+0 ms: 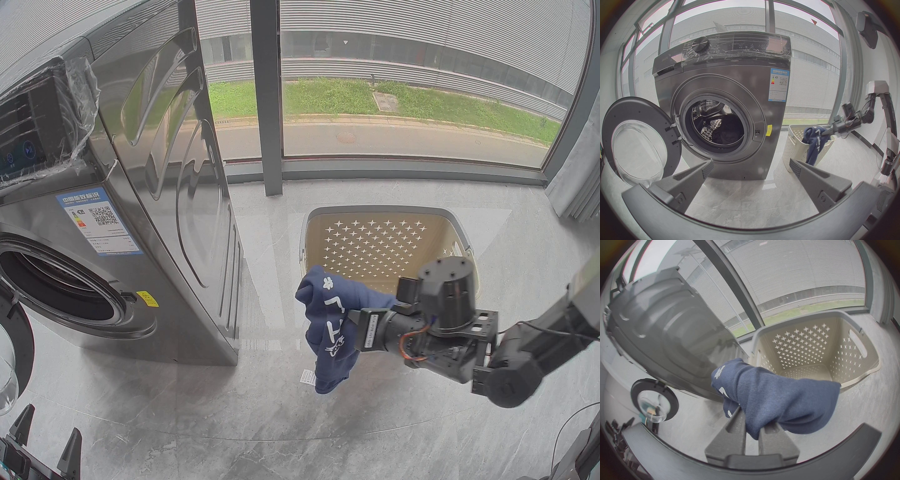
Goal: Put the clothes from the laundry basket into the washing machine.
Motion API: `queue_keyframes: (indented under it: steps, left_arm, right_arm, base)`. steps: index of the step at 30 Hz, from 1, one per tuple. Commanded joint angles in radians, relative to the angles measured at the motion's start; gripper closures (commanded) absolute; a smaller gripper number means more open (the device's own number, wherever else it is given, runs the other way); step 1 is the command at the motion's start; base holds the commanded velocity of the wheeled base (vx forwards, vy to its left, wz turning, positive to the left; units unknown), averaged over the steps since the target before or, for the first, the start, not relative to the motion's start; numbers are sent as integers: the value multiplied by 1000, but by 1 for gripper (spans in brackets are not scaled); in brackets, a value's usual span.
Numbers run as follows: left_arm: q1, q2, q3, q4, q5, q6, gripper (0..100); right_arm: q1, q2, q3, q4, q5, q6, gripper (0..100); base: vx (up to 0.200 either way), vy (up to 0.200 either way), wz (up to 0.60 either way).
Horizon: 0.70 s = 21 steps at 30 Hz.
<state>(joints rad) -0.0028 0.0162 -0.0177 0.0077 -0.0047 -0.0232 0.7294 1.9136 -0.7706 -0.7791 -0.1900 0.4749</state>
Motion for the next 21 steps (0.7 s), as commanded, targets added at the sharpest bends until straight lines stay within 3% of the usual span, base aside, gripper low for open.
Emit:
queue_keyframes:
  steps: [1,6,10,12,14,16,21]
  left_arm:
    - [1,-15,15,0,0,3,0]
    - [1,-15,16,-3,-1,9,0]
    - [1,-15,16,-3,-1,22,0]
    - [1,-15,16,-3,-3,20,0]
    - [1,-15,16,-3,-5,22,0]
    - [1,-15,16,-3,-6,20,0]
    - [1,-15,15,-2,2,-1,0]
  right_arm:
    - [33,-357,223,-26,90,-71,100]
    - [18,-475,312,-88,138,-110,100]
    - [-34,-594,343,-77,192,-177,100]
    - [-47,-605,340,-78,193,-200,100]
    - [-54,-613,341,-75,196,-260,100]
    - [-56,-613,343,-75,195,-269,100]
    - [-56,-608,343,-84,187,-269,100]
  base:
    - [0,0,0]
    - [0,0,0]
    - [0,0,0]
    - [0,0,0]
    - [0,0,0]
    - [0,0,0]
    - [-200,0,0]
